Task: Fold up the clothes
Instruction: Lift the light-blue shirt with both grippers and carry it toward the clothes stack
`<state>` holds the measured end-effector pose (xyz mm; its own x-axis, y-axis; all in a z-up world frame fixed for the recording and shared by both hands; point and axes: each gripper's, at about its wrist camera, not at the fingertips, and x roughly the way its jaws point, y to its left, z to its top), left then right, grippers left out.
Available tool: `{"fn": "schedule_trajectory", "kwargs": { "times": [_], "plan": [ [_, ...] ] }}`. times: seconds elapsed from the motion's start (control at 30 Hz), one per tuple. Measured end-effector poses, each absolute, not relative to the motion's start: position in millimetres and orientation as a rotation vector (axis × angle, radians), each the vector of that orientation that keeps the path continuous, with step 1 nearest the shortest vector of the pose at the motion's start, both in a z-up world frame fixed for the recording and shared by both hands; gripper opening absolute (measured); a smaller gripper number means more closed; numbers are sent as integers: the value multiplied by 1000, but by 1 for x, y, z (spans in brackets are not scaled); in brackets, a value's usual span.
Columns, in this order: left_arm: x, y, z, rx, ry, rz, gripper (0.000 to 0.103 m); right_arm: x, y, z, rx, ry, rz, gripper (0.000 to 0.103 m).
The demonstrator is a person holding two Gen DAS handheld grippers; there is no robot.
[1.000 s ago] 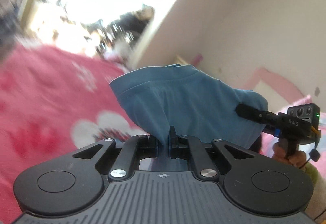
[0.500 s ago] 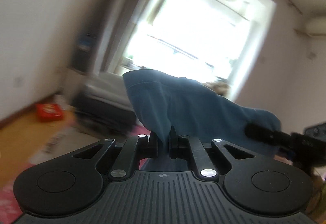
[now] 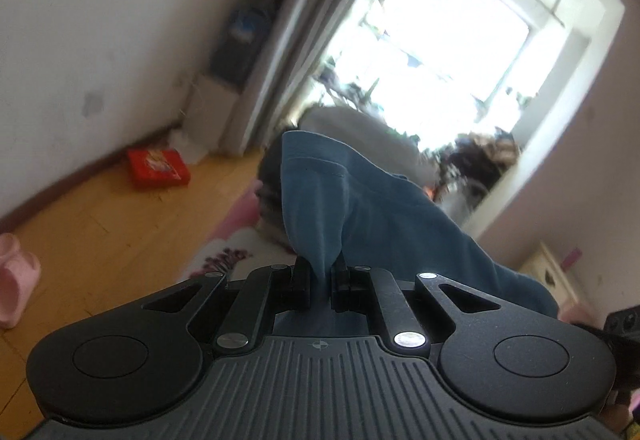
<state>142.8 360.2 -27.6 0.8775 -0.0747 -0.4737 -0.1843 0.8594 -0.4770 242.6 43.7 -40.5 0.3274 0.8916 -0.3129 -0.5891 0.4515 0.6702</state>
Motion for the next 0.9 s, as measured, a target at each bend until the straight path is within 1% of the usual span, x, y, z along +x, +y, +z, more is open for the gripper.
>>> {"fn": "schedule_trajectory", "kwargs": {
  "times": [0.23,0.33,0.47,0.73,0.9],
  "plan": [
    [218,372,-71,-538,599,32,6,309,44,-80,536,844,892,15],
    [234,379,-85,-528,654,26,6,332,45,-93,537,886,858,14],
    [244,385,-89,-530,686,2,6,353,40,-111,568,928,820,14],
    [284,389,-108,-492,750,-19,6,379,33,-145,602,974,769,14],
    [297,395,-123,-503,765,4,6,389,30,-161,628,960,752,14]
  ]
}}
